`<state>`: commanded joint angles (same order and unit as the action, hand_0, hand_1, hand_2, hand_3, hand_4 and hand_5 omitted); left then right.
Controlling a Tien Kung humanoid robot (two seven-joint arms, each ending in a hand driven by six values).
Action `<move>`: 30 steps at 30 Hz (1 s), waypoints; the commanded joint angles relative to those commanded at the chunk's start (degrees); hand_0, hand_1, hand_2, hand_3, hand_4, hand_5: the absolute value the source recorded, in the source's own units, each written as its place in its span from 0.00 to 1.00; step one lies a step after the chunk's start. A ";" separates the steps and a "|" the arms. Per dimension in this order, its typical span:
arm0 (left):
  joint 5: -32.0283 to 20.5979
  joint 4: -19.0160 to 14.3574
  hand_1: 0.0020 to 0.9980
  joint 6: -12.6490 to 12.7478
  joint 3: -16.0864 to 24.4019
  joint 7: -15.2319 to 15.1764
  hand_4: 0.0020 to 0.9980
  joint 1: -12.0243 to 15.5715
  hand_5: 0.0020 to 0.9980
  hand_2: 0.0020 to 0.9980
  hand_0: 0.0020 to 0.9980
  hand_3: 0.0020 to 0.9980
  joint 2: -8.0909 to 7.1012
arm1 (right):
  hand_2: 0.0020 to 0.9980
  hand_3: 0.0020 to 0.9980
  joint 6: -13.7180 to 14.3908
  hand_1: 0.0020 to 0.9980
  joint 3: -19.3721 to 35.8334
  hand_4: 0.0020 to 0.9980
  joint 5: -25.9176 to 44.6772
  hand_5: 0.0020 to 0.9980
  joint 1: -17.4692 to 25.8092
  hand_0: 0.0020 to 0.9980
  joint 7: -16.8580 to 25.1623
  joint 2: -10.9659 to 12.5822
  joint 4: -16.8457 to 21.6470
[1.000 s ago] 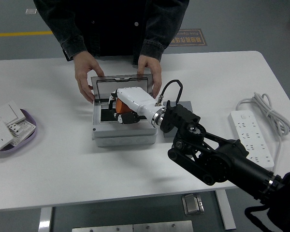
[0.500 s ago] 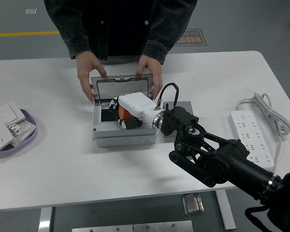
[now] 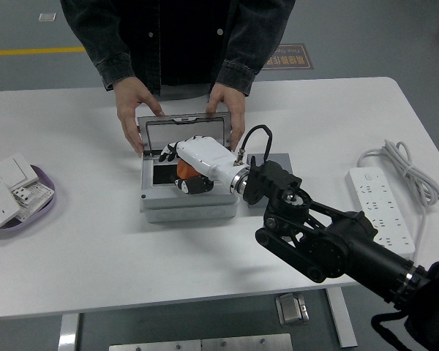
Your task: Pick up the cylinder from the cube,place it in the box,flap close box
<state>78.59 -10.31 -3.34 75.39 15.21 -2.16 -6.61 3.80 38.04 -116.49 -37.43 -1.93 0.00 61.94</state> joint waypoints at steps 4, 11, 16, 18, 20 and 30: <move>0.08 0.00 0.58 -0.01 0.00 -0.04 0.67 -0.02 0.27 0.56 0.60 0.60 0.03 | 0.70 0.73 0.85 0.72 -0.28 0.58 3.67 0.00 0.30 0.85 1.24 0.00 0.10; -0.43 0.00 0.58 0.09 -0.34 -0.09 0.67 0.19 0.27 0.56 0.60 0.60 0.09 | 0.69 0.74 2.98 0.71 -0.50 0.63 17.35 0.01 1.33 0.84 5.92 0.87 4.34; -0.41 0.00 0.58 0.08 -0.40 -0.03 0.67 0.24 0.27 0.56 0.60 0.60 0.12 | 0.69 0.74 3.26 0.71 0.92 0.63 26.09 0.01 -0.76 0.84 5.45 3.06 8.25; -0.24 0.00 0.58 0.06 -0.30 -0.02 0.67 0.20 0.27 0.56 0.60 0.60 0.08 | 0.69 0.74 3.19 0.70 1.41 0.63 28.63 0.03 -2.18 0.81 5.03 3.79 8.40; -0.02 0.00 0.58 0.01 -0.17 -0.03 0.67 0.10 0.27 0.56 0.60 0.60 -0.01 | 0.69 0.74 3.15 0.70 1.71 0.63 30.90 0.03 -4.00 0.81 4.72 4.49 7.23; 0.46 0.00 0.58 -0.05 0.03 0.06 0.67 -0.10 0.27 0.56 0.60 0.60 -0.25 | 0.68 0.74 3.26 0.68 1.34 0.65 34.14 0.05 -9.46 0.76 6.02 5.28 -3.79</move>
<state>79.04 -10.31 -3.39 75.42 15.27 -2.26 -6.86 7.07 39.38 -82.35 -46.89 4.08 5.28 58.14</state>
